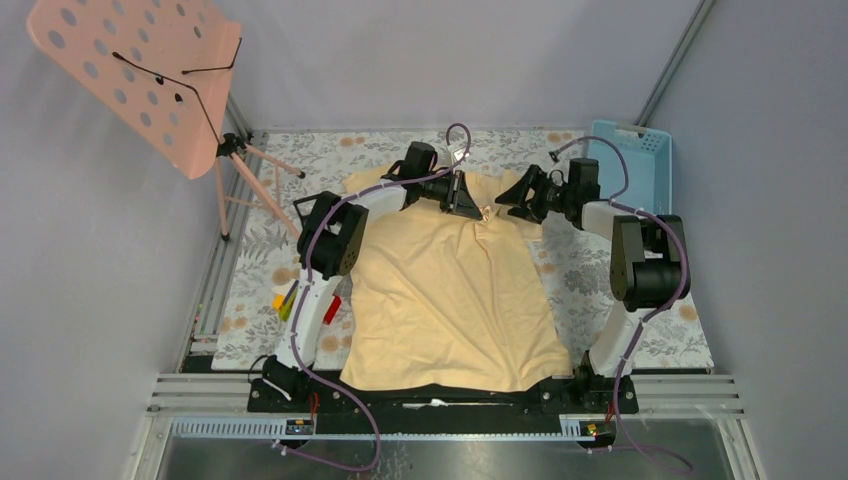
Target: Pin the brooch onto the clothing
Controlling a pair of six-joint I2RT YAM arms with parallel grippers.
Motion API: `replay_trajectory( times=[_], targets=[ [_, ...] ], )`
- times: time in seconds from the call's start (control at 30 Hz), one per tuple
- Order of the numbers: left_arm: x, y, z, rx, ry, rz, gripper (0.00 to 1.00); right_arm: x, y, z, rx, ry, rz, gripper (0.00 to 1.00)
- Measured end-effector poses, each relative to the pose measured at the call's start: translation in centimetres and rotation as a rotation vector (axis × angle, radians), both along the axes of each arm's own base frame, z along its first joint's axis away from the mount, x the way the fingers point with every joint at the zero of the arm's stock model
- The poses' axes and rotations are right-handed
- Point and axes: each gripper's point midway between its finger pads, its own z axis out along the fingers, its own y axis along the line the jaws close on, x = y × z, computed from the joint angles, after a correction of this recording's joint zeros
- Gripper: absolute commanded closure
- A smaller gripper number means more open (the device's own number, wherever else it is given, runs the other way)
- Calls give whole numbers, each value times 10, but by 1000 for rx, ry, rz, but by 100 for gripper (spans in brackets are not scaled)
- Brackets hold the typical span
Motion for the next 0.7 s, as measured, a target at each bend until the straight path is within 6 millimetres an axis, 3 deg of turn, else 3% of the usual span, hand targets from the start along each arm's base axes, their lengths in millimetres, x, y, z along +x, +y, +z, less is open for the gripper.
replay_trajectory(
  times=[0.23, 0.7],
  targets=[
    [-1, -1, 4, -15, 5, -8, 100, -4, -19, -7, 59, 20, -66, 31],
    [-3, -4, 18, -67, 21, -30, 100, -7, 7, -6, 228, 18, -39, 41]
  ],
)
